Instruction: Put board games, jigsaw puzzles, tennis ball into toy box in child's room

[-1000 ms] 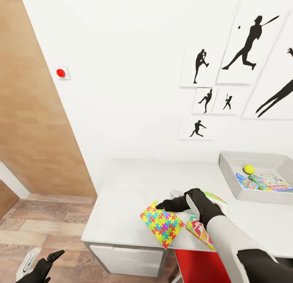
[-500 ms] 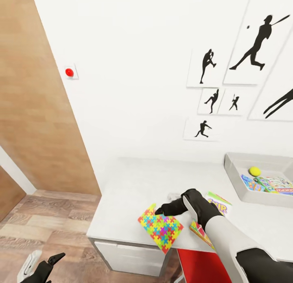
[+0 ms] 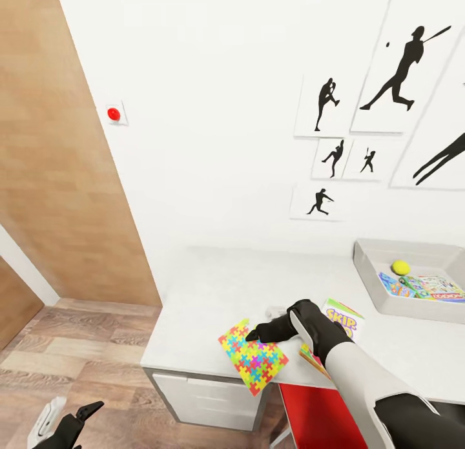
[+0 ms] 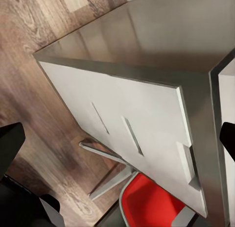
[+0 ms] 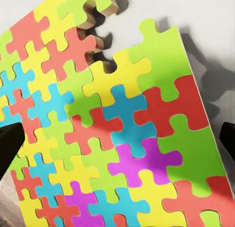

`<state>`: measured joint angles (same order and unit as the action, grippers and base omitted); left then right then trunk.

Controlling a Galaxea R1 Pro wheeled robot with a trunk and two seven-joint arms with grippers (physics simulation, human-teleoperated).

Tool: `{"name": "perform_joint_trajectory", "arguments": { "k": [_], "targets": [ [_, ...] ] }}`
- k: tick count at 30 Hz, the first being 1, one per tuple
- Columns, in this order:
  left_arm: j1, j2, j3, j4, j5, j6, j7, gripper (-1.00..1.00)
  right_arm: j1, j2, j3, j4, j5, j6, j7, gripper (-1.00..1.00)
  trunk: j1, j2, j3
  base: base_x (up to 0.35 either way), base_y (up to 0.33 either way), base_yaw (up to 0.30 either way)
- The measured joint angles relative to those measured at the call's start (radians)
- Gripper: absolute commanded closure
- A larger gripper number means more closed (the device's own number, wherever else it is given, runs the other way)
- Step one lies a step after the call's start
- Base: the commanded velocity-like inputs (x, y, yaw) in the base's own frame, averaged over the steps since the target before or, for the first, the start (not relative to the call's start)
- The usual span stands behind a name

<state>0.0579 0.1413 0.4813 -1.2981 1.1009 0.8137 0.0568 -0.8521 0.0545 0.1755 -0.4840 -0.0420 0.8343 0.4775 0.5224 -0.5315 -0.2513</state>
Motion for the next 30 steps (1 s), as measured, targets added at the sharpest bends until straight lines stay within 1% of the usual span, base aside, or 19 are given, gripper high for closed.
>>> {"name": "perform_joint_trajectory", "arguments": {
  "k": [4,11,18,27,28,30],
  "targets": [
    [0.0,-0.001,0.0,0.0,0.0,0.0,0.0,-1.0,0.0,0.0,0.0,0.0,0.0,0.0,0.0,-1.0,0.0,0.0,0.0,-0.001,0.0,0.016],
    [0.0,-0.002,0.001,0.0,-0.002,0.0,0.0,-1.0,0.0,-0.001,0.0,0.0,-0.001,0.0,-0.001,-1.0,0.0,0.0,0.001,0.0,0.0,0.099],
    [-0.001,-0.002,0.001,0.0,0.0,0.0,-0.001,-1.0,-0.001,-0.002,0.0,0.0,-0.002,0.0,-0.001,-1.0,0.0,0.0,0.001,-0.109,0.0,0.01],
    [-0.003,-0.003,-0.003,0.005,0.001,-0.002,-0.002,-1.0,-0.002,-0.002,-0.004,-0.011,0.0,-0.007,-0.004,-1.0,0.0,0.0,0.001,-0.015,0.0,0.001],
    [-0.005,-0.005,-0.006,0.009,0.002,-0.002,-0.002,-1.0,-0.002,-0.003,-0.005,-0.016,0.0,-0.01,-0.005,-1.0,0.0,0.0,0.001,-0.002,0.0,0.0],
    [-0.014,-0.02,-0.037,0.027,0.003,-0.011,-0.004,-1.0,-0.001,-0.012,-0.011,-0.053,0.001,-0.022,-0.006,-1.0,0.0,0.0,0.001,-0.001,0.0,0.0]
  ]
}}
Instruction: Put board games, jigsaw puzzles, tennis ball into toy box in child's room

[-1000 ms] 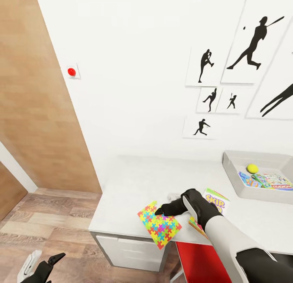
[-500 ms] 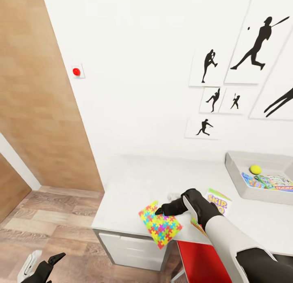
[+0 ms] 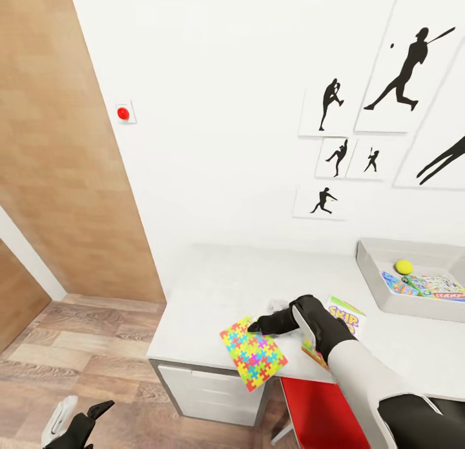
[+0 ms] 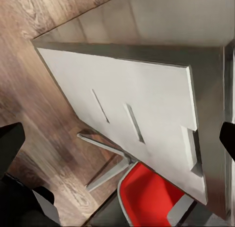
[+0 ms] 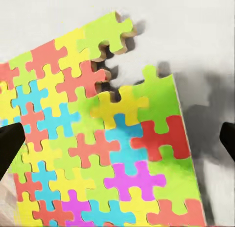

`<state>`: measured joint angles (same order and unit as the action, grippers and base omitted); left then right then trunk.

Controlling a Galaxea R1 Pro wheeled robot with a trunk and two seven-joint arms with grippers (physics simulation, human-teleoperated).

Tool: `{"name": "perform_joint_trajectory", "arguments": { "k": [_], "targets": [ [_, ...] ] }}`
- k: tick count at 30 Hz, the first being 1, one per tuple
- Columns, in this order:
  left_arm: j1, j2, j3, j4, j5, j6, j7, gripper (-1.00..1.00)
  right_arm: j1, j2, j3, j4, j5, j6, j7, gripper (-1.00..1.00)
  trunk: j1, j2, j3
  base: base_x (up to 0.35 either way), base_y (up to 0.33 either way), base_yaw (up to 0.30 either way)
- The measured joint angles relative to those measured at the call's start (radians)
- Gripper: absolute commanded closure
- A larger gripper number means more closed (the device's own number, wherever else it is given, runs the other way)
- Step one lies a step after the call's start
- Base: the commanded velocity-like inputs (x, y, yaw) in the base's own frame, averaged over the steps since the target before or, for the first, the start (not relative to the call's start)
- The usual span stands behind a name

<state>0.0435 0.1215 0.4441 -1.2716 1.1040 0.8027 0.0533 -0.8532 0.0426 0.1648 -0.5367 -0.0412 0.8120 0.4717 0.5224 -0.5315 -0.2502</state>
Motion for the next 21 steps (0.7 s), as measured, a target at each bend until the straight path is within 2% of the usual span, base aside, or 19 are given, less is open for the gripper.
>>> {"name": "perform_joint_trajectory", "arguments": {
  "k": [1,2,4,7,8,10,11,13,15,18,19,21],
  "targets": [
    [-0.016,-0.013,-0.048,0.014,0.003,-0.018,-0.003,-1.0,0.003,-0.034,-0.002,-0.081,0.002,-0.039,-0.002,-1.0,0.0,0.0,0.0,0.0,0.0,0.0],
    [-0.024,-0.017,-0.071,0.02,0.001,-0.025,-0.004,-1.0,0.007,-0.052,-0.004,-0.123,0.0,-0.057,-0.003,-1.0,0.0,0.0,0.0,0.0,0.0,0.0],
    [-0.064,-0.026,-0.176,0.081,0.001,-0.064,-0.008,-1.0,0.071,-0.11,-0.005,-0.326,-0.002,-0.112,-0.004,-1.0,0.0,0.0,0.0,0.0,0.0,0.0],
    [-0.094,-0.03,-0.268,0.146,0.004,-0.113,-0.019,-1.0,0.145,-0.135,-0.007,-0.514,-0.002,-0.131,-0.013,-1.0,0.0,0.0,0.0,0.0,0.0,0.0],
    [-0.109,-0.032,-0.314,0.184,0.007,-0.144,-0.036,-1.0,0.194,-0.144,-0.018,-0.63,-0.002,-0.137,-0.034,-1.0,0.0,0.0,0.0,0.0,0.0,0.0],
    [-0.12,-0.034,-0.354,0.221,0.008,-0.17,-0.066,-1.0,0.244,-0.15,-0.044,-0.744,-0.002,-0.142,-0.062,-1.0,0.0,0.0,0.0,0.0,0.0,0.0],
    [-0.129,-0.038,-0.382,0.254,0.008,-0.189,-0.108,-1.0,0.288,-0.151,-0.078,-0.848,-0.003,-0.143,-0.086,-1.0,0.0,0.0,0.0,0.0,0.0,0.0],
    [-0.136,-0.046,-0.404,0.293,0.004,-0.202,-0.159,-1.0,0.33,-0.153,-0.115,-0.935,-0.003,-0.144,-0.103,-1.0,0.0,0.0,0.0,0.0,0.0,0.0],
    [-0.143,-0.065,-0.432,0.382,-0.005,-0.243,-0.254,-1.0,0.383,-0.159,-0.173,-1.02,-0.004,-0.141,-0.121,-1.0,0.0,0.0,0.0,0.0,0.0,0.0],
    [-0.147,-0.08,-0.456,0.431,-0.028,-0.293,-0.327,-1.0,0.399,-0.161,-0.203,-1.05,-0.005,-0.138,-0.126,-1.0,0.0,0.0,0.0,0.0,0.0,-0.033],
    [-0.15,-0.085,-0.474,0.45,-0.05,-0.32,-0.374,-1.0,0.404,-0.162,-0.219,-1.061,-0.006,-0.137,-0.127,-1.0,0.0,0.0,0.0,0.0,0.0,-0.126],
    [-0.151,-0.089,-0.489,0.463,-0.079,-0.341,-0.425,-1.0,0.407,-0.163,-0.233,-1.068,-0.006,-0.136,-0.128,-1.0,0.0,0.0,0.0,0.0,0.0,-0.173]
  ]
}}
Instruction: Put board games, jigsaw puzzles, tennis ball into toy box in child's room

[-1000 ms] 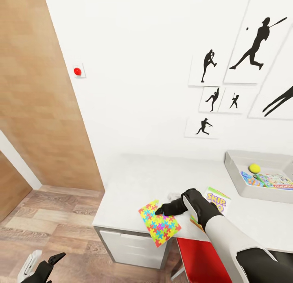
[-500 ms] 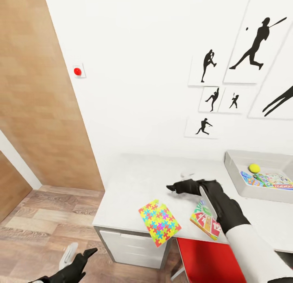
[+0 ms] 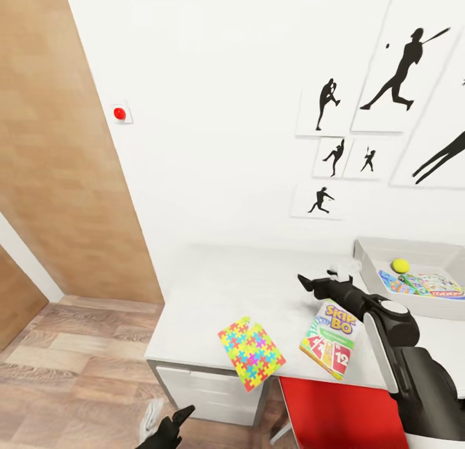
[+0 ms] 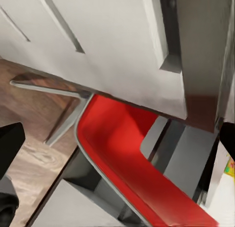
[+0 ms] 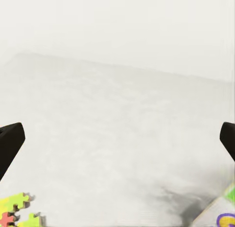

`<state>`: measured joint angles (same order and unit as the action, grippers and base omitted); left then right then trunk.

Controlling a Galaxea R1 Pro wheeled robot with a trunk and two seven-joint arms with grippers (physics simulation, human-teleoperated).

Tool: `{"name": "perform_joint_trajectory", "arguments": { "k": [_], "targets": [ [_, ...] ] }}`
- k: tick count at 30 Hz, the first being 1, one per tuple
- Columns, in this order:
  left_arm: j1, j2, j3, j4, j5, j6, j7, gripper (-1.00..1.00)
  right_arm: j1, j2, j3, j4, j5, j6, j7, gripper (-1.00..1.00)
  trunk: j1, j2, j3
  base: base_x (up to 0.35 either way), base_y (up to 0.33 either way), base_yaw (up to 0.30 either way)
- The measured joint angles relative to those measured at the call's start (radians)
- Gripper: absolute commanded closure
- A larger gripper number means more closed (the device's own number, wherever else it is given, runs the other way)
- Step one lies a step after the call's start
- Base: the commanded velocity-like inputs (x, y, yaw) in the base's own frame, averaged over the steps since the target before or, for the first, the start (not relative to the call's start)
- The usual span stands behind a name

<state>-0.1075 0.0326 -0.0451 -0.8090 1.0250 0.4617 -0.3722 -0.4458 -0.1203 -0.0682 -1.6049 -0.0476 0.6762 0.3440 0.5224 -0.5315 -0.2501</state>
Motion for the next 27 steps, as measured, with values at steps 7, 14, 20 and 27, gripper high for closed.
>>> {"name": "perform_joint_trajectory", "arguments": {
  "k": [7,14,20,27],
  "targets": [
    [-0.014,-0.024,-0.036,0.05,-0.157,-0.127,-0.16,-1.0,0.002,-0.002,-0.024,-0.011,-0.001,0.001,0.002,-1.0,0.0,0.0,0.0,0.0,0.0,-0.26],
    [-0.055,-0.03,-0.04,0.123,-0.19,-0.179,-0.193,-1.0,0.002,-0.003,-0.029,-0.012,-0.001,0.001,0.003,-1.0,0.0,0.0,0.0,0.0,0.0,-0.291],
    [-0.058,-0.025,-0.033,0.129,-0.194,-0.2,-0.338,-1.0,0.002,-0.004,-0.03,-0.013,-0.001,0.001,0.004,-1.0,0.0,0.0,0.0,0.0,0.0,-0.262],
    [-0.058,-0.024,-0.039,0.13,-0.2,-0.236,-0.423,-1.0,0.002,-0.004,-0.03,-0.013,-0.001,0.001,0.004,-1.0,0.0,0.0,0.0,0.0,0.0,-0.162]
  ]
}}
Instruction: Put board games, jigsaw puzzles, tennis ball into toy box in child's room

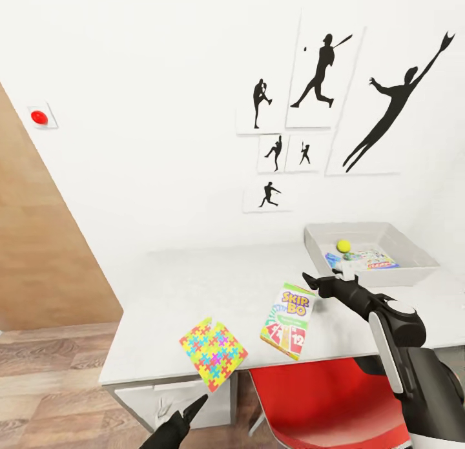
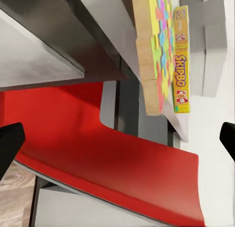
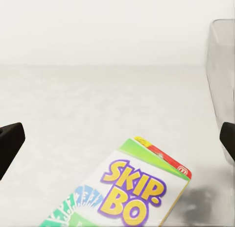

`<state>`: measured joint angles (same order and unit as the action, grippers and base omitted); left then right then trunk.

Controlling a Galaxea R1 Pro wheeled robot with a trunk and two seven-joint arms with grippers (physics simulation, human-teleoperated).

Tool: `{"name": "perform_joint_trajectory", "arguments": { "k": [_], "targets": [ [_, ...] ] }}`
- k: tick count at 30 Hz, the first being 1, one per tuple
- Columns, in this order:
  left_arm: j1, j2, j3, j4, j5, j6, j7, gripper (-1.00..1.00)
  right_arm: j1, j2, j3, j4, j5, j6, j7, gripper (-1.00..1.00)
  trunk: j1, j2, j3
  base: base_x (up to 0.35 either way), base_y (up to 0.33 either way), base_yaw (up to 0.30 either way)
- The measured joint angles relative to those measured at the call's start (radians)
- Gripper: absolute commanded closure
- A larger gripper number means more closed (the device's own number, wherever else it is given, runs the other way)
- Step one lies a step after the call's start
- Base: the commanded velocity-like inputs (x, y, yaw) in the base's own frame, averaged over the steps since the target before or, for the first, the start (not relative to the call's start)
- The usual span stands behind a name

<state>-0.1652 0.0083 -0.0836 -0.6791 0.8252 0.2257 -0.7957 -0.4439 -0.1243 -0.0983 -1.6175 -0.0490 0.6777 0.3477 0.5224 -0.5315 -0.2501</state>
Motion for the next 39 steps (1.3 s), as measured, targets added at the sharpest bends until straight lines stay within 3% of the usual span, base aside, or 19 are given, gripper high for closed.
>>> {"name": "perform_joint_trajectory", "arguments": {
  "k": [8,13,15,20,24,39],
  "targets": [
    [0.0,0.001,0.005,-0.003,-0.003,-0.029,-0.101,-1.0,0.001,0.0,0.001,0.0,0.0,-0.001,0.0,-1.0,0.0,0.0,0.0,0.0,0.0,-0.019],
    [0.0,0.012,0.018,0.001,0.004,-0.045,-0.127,-1.0,0.001,0.0,0.001,0.0,0.0,-0.001,0.0,-1.0,0.0,0.0,0.0,0.0,0.0,-0.002],
    [0.0,0.014,0.037,0.003,0.004,-0.046,-0.128,-1.0,0.0,0.0,0.001,0.0,0.0,-0.001,0.0,-1.0,0.0,0.0,0.0,0.0,0.0,0.0],
    [0.0,0.015,0.141,0.035,0.005,-0.051,-0.133,-1.0,0.0,0.0,0.001,0.0,0.0,-0.001,0.0,-1.0,0.0,0.0,0.0,0.0,0.0,0.0],
    [0.0,0.015,0.172,0.061,0.002,-0.052,-0.137,-1.0,0.0,0.0,0.001,0.0,0.0,-0.001,0.0,-1.0,0.0,0.0,0.0,0.0,0.0,0.0],
    [0.0,0.015,0.185,0.075,0.004,-0.052,-0.163,-1.0,0.001,0.0,0.001,0.0,0.0,-0.001,-0.001,-1.0,0.0,0.0,0.0,0.0,0.0,-0.198]
  ]
}}
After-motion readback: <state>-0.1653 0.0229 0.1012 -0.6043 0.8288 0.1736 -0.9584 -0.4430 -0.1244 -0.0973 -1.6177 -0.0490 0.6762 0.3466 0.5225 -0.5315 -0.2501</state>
